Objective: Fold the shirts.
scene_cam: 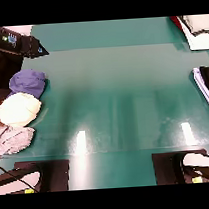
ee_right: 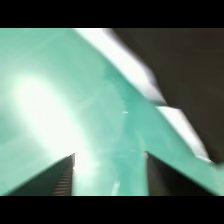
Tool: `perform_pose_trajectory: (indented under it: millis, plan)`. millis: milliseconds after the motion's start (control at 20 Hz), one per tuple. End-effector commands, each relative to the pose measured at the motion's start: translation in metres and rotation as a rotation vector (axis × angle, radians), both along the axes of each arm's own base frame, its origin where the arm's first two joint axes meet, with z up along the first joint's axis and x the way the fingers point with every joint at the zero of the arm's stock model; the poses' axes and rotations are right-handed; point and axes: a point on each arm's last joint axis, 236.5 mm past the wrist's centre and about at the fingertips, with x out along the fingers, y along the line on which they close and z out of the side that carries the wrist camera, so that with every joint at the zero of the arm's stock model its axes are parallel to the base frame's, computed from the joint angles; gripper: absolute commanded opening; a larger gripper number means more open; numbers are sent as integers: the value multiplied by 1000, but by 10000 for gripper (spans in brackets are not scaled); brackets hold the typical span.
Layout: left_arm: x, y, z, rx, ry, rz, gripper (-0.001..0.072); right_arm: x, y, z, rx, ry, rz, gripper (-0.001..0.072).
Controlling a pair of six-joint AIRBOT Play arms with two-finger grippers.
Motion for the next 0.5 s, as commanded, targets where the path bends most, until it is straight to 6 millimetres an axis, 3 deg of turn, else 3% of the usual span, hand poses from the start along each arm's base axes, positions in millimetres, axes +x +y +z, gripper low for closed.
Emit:
perform_pose_trajectory:
  millis: [0,50,250,350,450]
  plan:
    - [8,-1,6,-15,-39,15,26,43,94,19,23,-111,260,86]
    - [10,-1,8,-19,-50,19,26,52,115,26,8,-149,319,22]
    - [17,-1,14,-30,-82,34,26,67,195,51,-17,-270,506,22]
    - [18,-1,15,-31,-86,35,26,69,220,57,-18,-299,565,21]
    - [18,-1,15,-31,-86,35,26,65,234,57,-11,-294,598,21]
